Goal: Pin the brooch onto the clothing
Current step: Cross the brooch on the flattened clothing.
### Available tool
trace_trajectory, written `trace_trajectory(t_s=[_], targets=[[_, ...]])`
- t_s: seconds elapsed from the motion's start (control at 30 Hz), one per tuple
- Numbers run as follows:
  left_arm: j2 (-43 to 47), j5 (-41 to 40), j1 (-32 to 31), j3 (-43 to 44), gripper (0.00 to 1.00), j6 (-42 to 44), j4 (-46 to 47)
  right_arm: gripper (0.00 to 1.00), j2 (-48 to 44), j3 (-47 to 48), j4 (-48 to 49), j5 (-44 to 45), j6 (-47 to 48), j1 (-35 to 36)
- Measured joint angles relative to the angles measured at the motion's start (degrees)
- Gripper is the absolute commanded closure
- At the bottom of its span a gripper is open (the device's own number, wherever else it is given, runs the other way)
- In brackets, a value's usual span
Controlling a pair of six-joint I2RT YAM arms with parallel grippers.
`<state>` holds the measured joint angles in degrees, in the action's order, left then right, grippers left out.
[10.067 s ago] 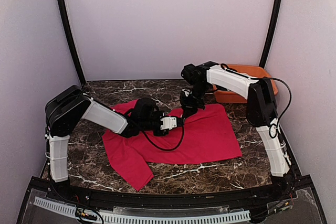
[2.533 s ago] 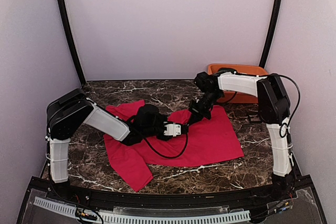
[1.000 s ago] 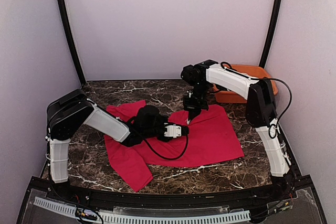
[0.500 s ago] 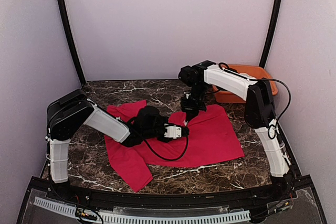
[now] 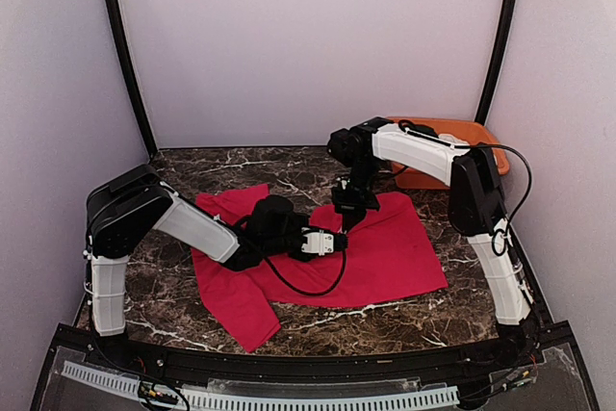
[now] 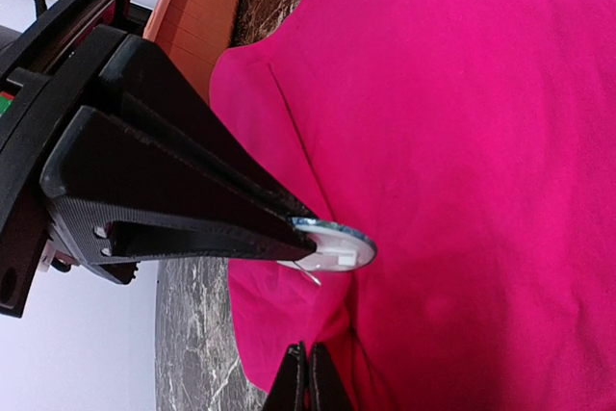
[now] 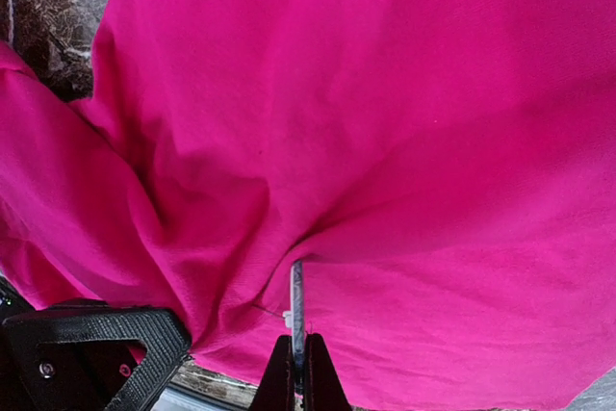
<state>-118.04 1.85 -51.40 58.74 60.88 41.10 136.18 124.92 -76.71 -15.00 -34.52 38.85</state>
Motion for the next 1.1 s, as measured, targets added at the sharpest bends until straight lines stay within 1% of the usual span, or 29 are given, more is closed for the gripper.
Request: trace_trajectory(t_s=[0.53,1.1], targets=[[0.0,-0.9,-0.4,0.0,0.99,0.1,0.6,1.00,0.0,0.0,0.4,-4.1,0.9,0.5],[0.0,-4.1,-1.0,-0.4,0.99,1.1,1.4,1.00,0.0,-1.5,2.0,-9.1,3.9,1.6]])
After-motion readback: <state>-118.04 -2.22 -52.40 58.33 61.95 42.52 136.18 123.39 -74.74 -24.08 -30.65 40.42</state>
